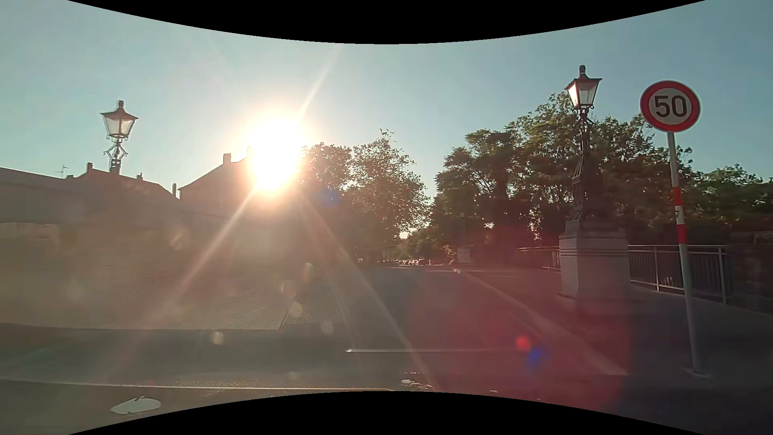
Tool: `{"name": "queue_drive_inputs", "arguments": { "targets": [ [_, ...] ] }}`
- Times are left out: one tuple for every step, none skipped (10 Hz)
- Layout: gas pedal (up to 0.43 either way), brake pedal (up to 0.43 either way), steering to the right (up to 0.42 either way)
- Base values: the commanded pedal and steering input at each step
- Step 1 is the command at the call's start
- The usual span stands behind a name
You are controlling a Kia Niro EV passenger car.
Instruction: Follow the waypoints while adhering to traffic rules and regulations
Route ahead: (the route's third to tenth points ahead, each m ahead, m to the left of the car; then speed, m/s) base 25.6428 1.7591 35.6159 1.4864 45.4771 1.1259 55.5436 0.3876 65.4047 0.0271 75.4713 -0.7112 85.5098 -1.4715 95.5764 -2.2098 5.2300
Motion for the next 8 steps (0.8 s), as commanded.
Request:
{"name": "queue_drive_inputs", "arguments": {
  "targets": [
    [0.169, 0.0, 0.134],
    [0.177, 0.0, 0.11],
    [0.177, 0.0, 0.085],
    [0.177, 0.0, 0.065],
    [0.177, 0.0, 0.055],
    [0.177, 0.0, 0.041],
    [0.177, 0.0, 0.028],
    [0.177, 0.0, 0.02]
  ]
}}
